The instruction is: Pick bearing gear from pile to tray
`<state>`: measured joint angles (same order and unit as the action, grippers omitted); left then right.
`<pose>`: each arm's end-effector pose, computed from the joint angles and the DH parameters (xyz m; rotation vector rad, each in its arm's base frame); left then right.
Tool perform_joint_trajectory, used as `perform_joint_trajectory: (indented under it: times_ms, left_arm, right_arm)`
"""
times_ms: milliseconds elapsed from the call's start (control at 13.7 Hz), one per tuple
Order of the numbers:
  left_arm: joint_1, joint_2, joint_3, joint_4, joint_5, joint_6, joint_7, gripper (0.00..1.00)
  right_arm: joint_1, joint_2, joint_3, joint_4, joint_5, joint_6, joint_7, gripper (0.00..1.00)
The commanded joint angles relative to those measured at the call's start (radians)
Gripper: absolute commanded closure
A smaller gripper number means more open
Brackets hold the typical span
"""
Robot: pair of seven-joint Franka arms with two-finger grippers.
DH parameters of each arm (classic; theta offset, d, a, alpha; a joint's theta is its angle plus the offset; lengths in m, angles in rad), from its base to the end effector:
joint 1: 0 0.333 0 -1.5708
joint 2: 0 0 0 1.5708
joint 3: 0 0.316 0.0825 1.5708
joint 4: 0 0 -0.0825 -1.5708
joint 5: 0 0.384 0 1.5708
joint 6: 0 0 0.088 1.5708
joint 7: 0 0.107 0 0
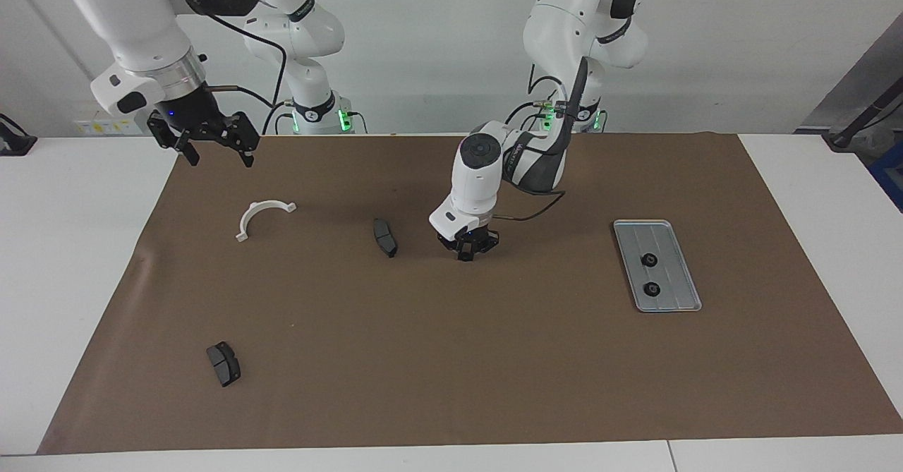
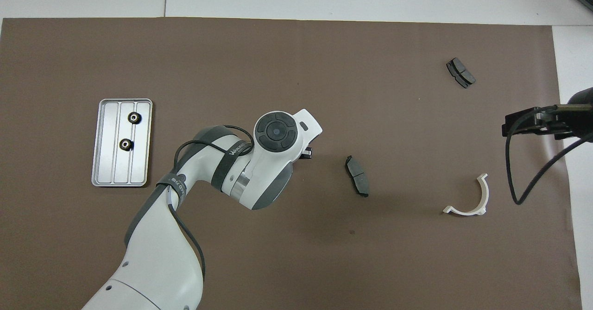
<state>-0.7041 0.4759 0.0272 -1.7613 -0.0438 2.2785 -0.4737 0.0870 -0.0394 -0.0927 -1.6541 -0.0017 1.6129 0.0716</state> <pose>0.5154 -0.4175 0.3004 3.0884 -0.2767 0.0360 0.5451 -0.0043 0.6103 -3.1374 0.1211 0.0032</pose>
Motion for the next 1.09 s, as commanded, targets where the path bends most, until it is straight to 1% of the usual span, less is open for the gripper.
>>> perform_joint_trajectory:
  times_ms: [0,146,218,291,437,582,728,1019]
  left_arm:
    - [-0.005,-0.030,0.020,-0.014,0.025,-0.003,-0.013,0.91]
    - [0.046,-0.020,0.040,0.074,0.027,-0.078,0.000,0.91]
    - [0.092,-0.019,0.040,0.104,0.027,-0.100,0.010,0.91]
    - [0.142,-0.028,0.039,0.109,0.027,-0.106,0.039,0.91]
    - [0.260,-0.083,0.034,0.099,0.022,-0.157,0.184,0.91]
    - [0.386,-0.140,0.033,0.076,0.015,-0.221,0.350,0.90]
    - [0.483,-0.184,0.036,0.022,0.015,-0.246,0.522,0.89]
    - [0.633,-0.252,0.039,-0.125,0.015,-0.211,0.784,0.89]
  right_arm:
    - [0.010,-0.019,-0.010,-0.019,-0.006,0.001,-0.007,0.00]
    - [0.011,-0.017,-0.010,-0.012,-0.012,-0.008,-0.007,0.00]
    - [0.011,-0.016,-0.013,-0.007,-0.012,-0.027,-0.007,0.00]
    - [0.013,-0.016,-0.024,-0.007,-0.012,-0.027,-0.009,0.00]
    - [0.016,-0.017,-0.025,-0.013,-0.009,-0.022,-0.007,0.00]
    - [0.017,-0.017,-0.027,-0.013,-0.001,-0.021,0.005,0.00]
    - [0.017,-0.017,-0.027,-0.013,0.000,-0.018,0.007,0.00]
    - [0.017,-0.017,-0.025,-0.013,0.005,-0.024,-0.001,0.00]
